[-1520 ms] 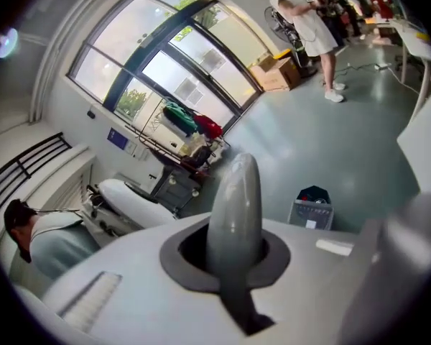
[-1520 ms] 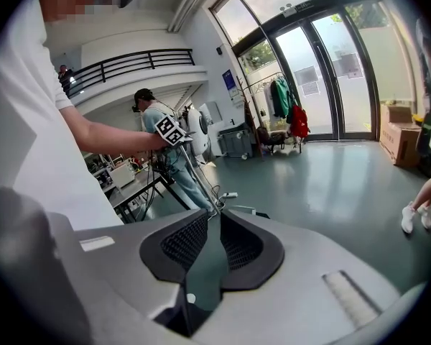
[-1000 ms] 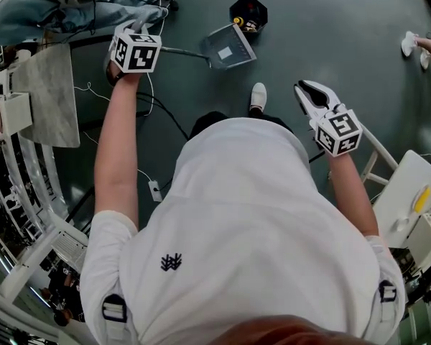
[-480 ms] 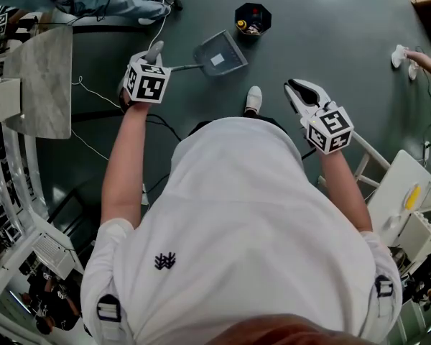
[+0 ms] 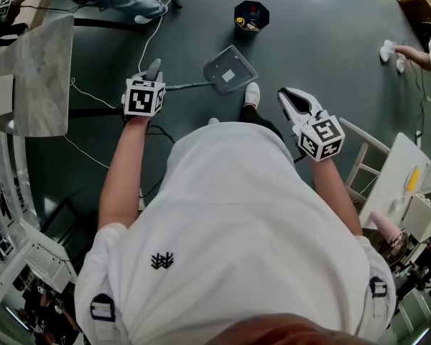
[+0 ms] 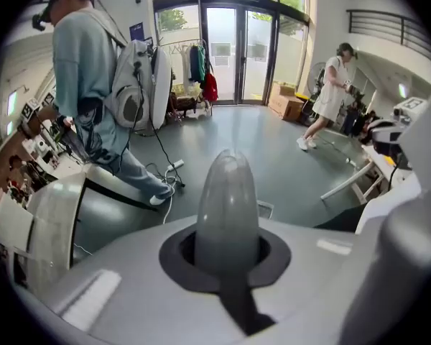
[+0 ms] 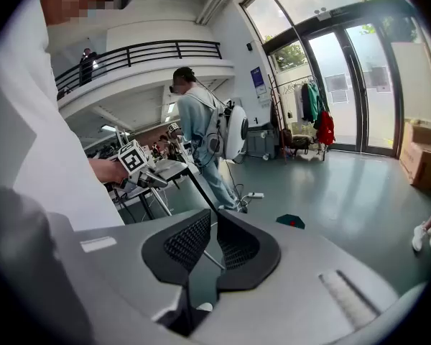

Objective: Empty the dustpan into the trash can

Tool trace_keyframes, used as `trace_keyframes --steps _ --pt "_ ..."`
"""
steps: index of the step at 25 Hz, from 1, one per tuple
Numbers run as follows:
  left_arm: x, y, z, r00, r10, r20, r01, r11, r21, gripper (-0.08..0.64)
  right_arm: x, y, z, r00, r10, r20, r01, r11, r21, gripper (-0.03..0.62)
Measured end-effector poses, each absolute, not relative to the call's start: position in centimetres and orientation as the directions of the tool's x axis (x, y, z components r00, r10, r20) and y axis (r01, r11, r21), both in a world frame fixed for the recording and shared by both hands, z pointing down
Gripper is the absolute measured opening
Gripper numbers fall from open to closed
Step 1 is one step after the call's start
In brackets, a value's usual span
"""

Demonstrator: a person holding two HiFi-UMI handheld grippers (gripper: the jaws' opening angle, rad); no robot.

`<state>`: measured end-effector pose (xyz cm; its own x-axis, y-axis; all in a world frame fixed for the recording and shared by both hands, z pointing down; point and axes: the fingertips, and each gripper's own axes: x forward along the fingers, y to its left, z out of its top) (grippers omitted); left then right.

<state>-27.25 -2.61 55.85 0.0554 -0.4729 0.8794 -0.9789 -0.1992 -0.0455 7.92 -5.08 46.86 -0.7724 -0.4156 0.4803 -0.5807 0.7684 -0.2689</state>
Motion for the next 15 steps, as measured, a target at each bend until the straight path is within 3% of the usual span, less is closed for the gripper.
trace_keyframes --steps 10,15 --pt "-24.4 6.1 56.1 0.275 -0.500 0.821 -0.961 -0.162 0.224 0.063 5.8 3.8 47.5 -0.750 -0.416 0.514 -0.599 0.757 -0.261 0.023" --pt "-22.7 8.0 55.1 0.325 -0.551 0.769 -0.945 -0.164 0.282 0.064 4.5 5.8 46.8 -0.758 -0.410 0.507 -0.583 0.774 -0.246 0.020"
